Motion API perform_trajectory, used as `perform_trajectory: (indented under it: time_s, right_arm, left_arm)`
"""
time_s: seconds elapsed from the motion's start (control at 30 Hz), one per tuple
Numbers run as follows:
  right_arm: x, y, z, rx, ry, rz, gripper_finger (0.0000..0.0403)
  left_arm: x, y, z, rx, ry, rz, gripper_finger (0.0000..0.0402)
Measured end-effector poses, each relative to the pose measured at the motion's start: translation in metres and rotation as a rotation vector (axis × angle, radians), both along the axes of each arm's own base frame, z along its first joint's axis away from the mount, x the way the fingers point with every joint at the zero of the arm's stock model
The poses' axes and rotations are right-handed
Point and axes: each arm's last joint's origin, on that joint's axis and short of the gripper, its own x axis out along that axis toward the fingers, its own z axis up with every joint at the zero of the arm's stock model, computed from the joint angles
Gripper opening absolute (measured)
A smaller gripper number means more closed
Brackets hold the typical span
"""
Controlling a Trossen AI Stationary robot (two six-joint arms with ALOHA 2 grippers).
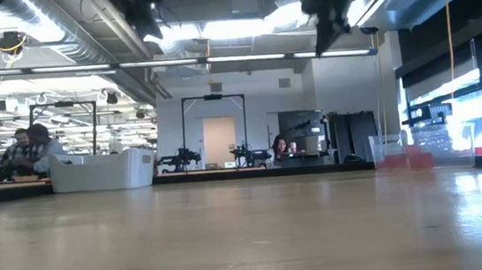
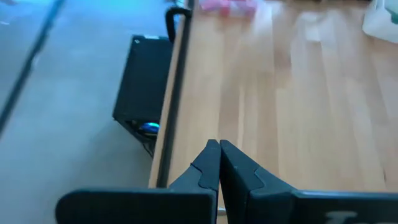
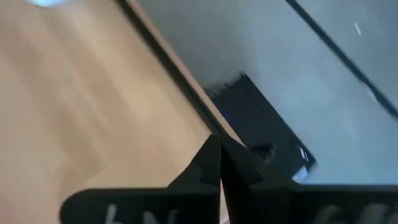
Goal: Sort & place blocks by color
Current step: Return to Home Position
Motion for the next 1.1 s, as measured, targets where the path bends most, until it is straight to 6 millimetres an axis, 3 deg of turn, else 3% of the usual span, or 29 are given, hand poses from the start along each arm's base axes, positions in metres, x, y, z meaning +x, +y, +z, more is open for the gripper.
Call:
perform_trajectory:
  time_s: [0.37, 0.5, 0.73, 0.83, 0.93, 1.1]
  right_arm:
    - [-0.063, 0.081, 0.065, -0.098, -0.29, 0.324, 0.0]
    - [-0.093, 0.11, 0.071, -0.141, -0.337, 0.35, 0.0]
    - [-0.142, 0.165, 0.077, -0.203, -0.437, 0.437, 0.0]
    - [-0.156, 0.184, 0.079, -0.198, -0.51, 0.484, 0.0]
    - [-0.165, 0.197, 0.077, -0.173, -0.564, 0.494, 0.0]
    - [-0.176, 0.209, 0.072, -0.192, -0.617, 0.471, 0.0]
  left_arm:
    - [-0.042, -0.049, 0.042, 0.036, -0.072, 0.135, 0.0]
    - [-0.057, -0.072, 0.057, 0.05, -0.103, 0.188, 0.0]
    - [-0.085, -0.131, 0.086, 0.139, -0.2, 0.256, 0.0]
    - [-0.092, -0.16, 0.098, 0.164, -0.316, 0.166, 0.0]
    - [-0.096, -0.185, 0.111, 0.19, -0.485, -0.036, 0.0]
    - [-0.099, -0.207, 0.118, 0.218, -0.565, -0.17, 0.0]
